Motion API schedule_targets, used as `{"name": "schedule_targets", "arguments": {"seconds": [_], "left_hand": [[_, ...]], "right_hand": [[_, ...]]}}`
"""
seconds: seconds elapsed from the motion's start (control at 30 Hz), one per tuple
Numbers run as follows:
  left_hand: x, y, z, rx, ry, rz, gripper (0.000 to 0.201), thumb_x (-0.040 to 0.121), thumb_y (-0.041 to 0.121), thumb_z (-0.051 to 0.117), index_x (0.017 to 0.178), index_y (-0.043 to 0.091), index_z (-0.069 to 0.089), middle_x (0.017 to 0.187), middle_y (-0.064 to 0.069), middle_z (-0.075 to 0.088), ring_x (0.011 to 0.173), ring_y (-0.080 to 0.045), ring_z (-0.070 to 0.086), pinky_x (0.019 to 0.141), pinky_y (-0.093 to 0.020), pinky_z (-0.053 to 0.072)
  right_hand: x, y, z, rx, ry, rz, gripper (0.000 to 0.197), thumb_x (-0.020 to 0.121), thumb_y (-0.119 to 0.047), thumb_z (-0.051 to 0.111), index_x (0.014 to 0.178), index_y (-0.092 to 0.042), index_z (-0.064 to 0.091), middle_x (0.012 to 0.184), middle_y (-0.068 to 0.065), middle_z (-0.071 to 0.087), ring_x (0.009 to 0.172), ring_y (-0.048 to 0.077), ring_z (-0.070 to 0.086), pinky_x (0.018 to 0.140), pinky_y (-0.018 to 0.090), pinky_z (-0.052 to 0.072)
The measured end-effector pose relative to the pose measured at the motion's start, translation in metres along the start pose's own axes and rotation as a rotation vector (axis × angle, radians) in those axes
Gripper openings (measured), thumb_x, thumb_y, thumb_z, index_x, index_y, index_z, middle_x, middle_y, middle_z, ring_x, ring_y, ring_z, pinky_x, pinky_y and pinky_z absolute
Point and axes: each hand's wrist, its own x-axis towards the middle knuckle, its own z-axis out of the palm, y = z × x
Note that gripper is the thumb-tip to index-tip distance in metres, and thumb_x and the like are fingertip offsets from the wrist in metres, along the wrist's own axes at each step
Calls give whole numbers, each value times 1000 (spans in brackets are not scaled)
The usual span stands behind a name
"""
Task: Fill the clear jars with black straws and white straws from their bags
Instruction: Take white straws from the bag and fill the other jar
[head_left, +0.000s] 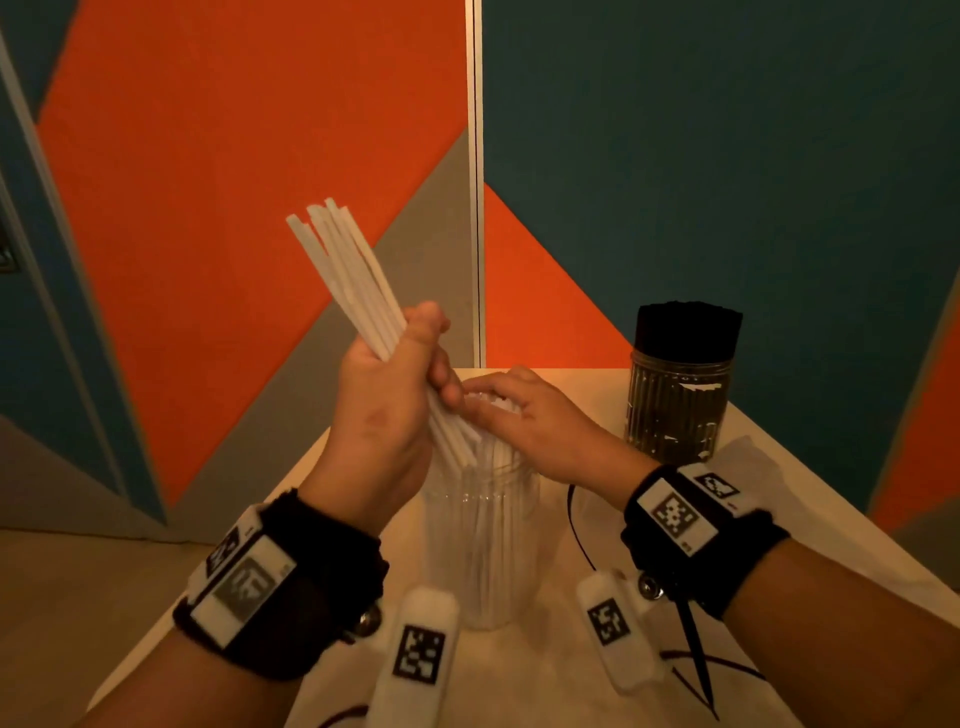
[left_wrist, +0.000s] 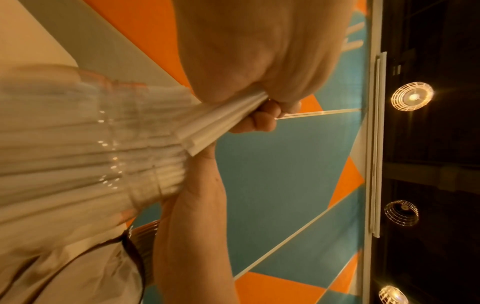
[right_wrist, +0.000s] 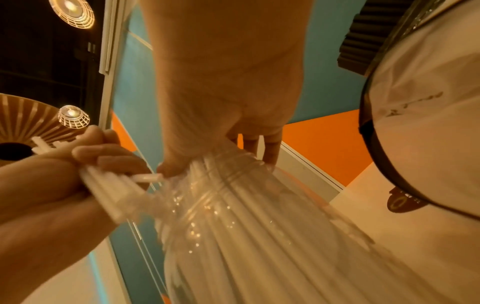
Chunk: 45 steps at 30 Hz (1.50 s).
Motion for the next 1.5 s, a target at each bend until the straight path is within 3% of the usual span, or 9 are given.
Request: {"name": "schedule_targets", "arguments": {"seconds": [0.23, 0.47, 0.67, 0.8, 0.97, 1.13, 1.27, 1.4, 1.5], "left_hand": [[8, -17, 4, 292, -16, 101, 26, 93, 37, 63, 72, 21, 61, 53, -7, 53, 47, -25, 54, 51, -38, 50], [7, -31, -9, 631, -45, 240, 29, 87, 52, 62, 71, 28, 65, 65, 16, 68, 62, -1, 66, 56, -14, 47], [-5, -45, -24, 762, -141, 229, 19, 86, 47, 58, 81, 30, 66, 83, 7, 66, 85, -13, 66, 69, -29, 52], [-11, -48, -21, 764, -92, 309, 14, 84, 46, 57, 91, 34, 61, 95, 30, 51, 98, -18, 56, 82, -35, 50], [-15, -52, -26, 821, -131, 289, 21, 89, 45, 49, 106, 54, 55, 112, 11, 46, 117, -15, 44, 99, -41, 42], [-11, -48, -37, 929, -272, 220, 47, 88, 58, 45, 128, 36, 57, 123, 10, 47, 123, -12, 41, 105, -40, 39], [-4, -31, -31, 829, -305, 153, 46, 80, 65, 54, 123, 50, 46, 115, 23, 46, 116, -2, 49, 97, -30, 47], [14, -3, -16, 695, -219, 262, 80, 86, 56, 64, 152, 35, 23, 146, 11, 42, 127, -1, 48, 100, -27, 44], [30, 29, 3, 861, -185, 479, 74, 91, 51, 58, 153, 23, 28, 144, 4, 43, 128, -4, 45, 103, -24, 40]], "right_hand": [[-1, 7, 0, 6, -26, -69, 33, 103, -42, 49, 128, -26, 65, 127, -4, 54, 122, 5, 49, 108, 28, 37], [-3, 11, -2, 4, -50, -64, 35, 100, -48, 51, 128, -30, 61, 129, -8, 54, 123, 5, 49, 107, 30, 38], [-11, 8, -13, -20, -153, -65, 48, 96, -41, 63, 139, -22, 53, 135, -4, 49, 128, 9, 47, 110, 28, 38], [-12, 6, -14, 7, -167, -58, 56, 89, -36, 74, 139, -24, 52, 136, -4, 47, 128, 7, 46, 109, 25, 37], [-12, 8, -12, 4, -160, -46, 84, 69, -61, 80, 141, -33, 48, 143, -13, 42, 131, -1, 41, 109, 22, 35], [-10, 10, -4, -10, -74, -35, 70, 65, -54, 87, 123, -43, 49, 127, -17, 47, 115, -10, 46, 93, 16, 38], [-12, 7, -2, 4, -54, -23, 74, 55, -70, 78, 118, -44, 49, 123, -20, 48, 115, -6, 48, 97, 19, 40], [-12, 8, -1, -29, -76, 1, 74, 64, -64, 82, 122, -45, 40, 127, -19, 42, 118, -1, 44, 96, 20, 36], [-12, 9, -1, -30, -76, 9, 70, 68, -59, 84, 120, -46, 39, 126, -20, 41, 116, -3, 43, 93, 14, 33]]}}
